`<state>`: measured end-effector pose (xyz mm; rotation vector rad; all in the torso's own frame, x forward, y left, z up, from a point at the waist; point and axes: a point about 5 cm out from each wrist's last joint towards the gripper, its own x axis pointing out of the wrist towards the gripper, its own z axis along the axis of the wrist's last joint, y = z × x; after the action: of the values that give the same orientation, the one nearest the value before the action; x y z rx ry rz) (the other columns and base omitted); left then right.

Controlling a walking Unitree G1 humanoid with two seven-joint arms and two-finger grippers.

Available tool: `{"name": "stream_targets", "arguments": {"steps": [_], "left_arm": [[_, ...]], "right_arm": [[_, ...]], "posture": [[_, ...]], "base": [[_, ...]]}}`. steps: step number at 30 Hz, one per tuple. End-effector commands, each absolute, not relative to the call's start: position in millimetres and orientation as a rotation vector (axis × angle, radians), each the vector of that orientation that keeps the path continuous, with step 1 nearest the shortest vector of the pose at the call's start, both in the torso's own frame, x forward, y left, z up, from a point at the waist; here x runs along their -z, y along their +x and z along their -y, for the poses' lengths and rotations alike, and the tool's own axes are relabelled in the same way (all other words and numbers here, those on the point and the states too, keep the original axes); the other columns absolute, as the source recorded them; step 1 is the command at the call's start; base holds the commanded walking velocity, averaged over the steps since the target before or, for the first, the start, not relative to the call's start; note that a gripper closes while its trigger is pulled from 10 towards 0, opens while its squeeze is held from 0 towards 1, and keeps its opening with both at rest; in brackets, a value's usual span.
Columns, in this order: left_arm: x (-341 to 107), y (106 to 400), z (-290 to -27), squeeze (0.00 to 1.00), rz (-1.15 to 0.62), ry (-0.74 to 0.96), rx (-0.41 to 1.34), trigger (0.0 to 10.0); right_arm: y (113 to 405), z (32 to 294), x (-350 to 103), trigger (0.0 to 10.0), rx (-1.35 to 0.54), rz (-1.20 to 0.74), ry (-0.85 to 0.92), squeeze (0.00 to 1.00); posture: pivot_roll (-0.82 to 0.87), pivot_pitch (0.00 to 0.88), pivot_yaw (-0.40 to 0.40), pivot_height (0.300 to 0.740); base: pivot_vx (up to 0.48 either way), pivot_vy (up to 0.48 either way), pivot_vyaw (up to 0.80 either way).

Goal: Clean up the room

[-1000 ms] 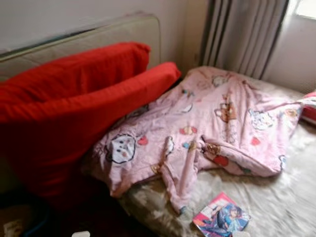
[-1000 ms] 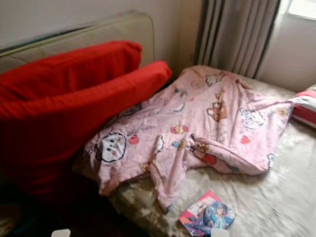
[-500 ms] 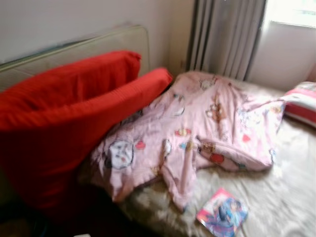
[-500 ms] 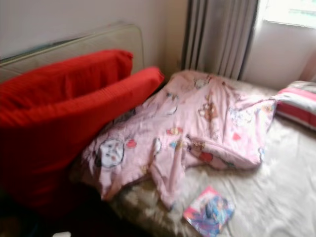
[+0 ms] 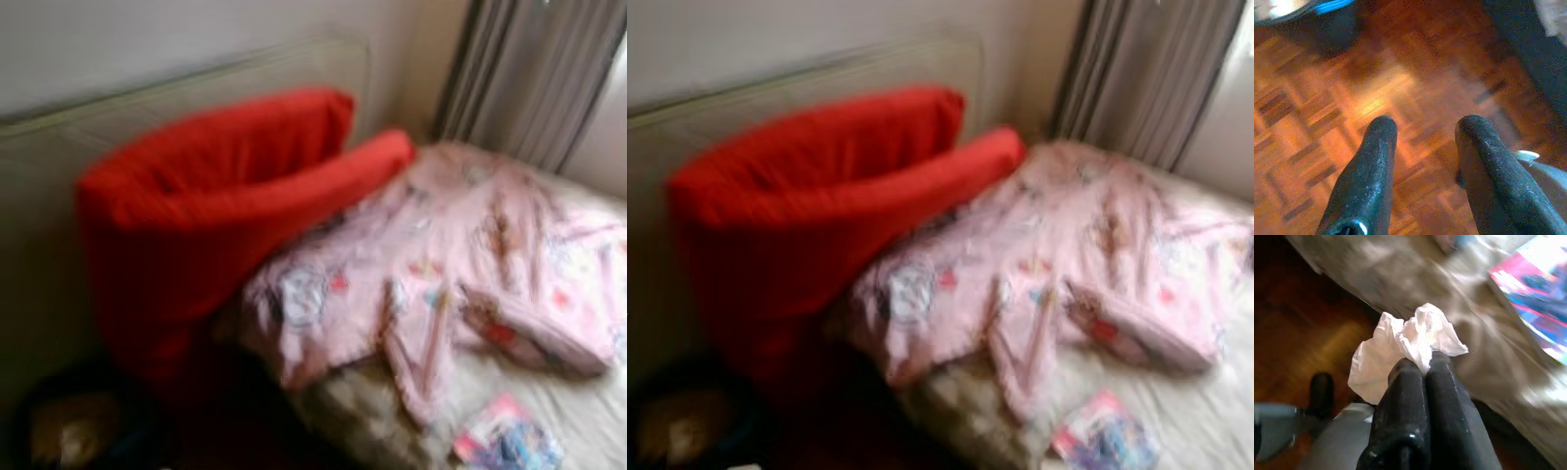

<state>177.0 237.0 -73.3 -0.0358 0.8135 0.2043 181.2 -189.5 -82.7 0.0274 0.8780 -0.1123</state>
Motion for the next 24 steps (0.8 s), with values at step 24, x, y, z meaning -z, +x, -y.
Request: {"name": "stream_targets", "arguments": {"steps": [24], "left_arm": [[81,162,-237,0.00,-0.887,-0.052,-0.211,10.0]], "right_arm": [[178,184,85,10.0,0.128,-0.883,0.052,0.00]], "posture": [[0.03,0.148,-0.004,0.740]], "base": [[0.000,0.349,0.00]]}}
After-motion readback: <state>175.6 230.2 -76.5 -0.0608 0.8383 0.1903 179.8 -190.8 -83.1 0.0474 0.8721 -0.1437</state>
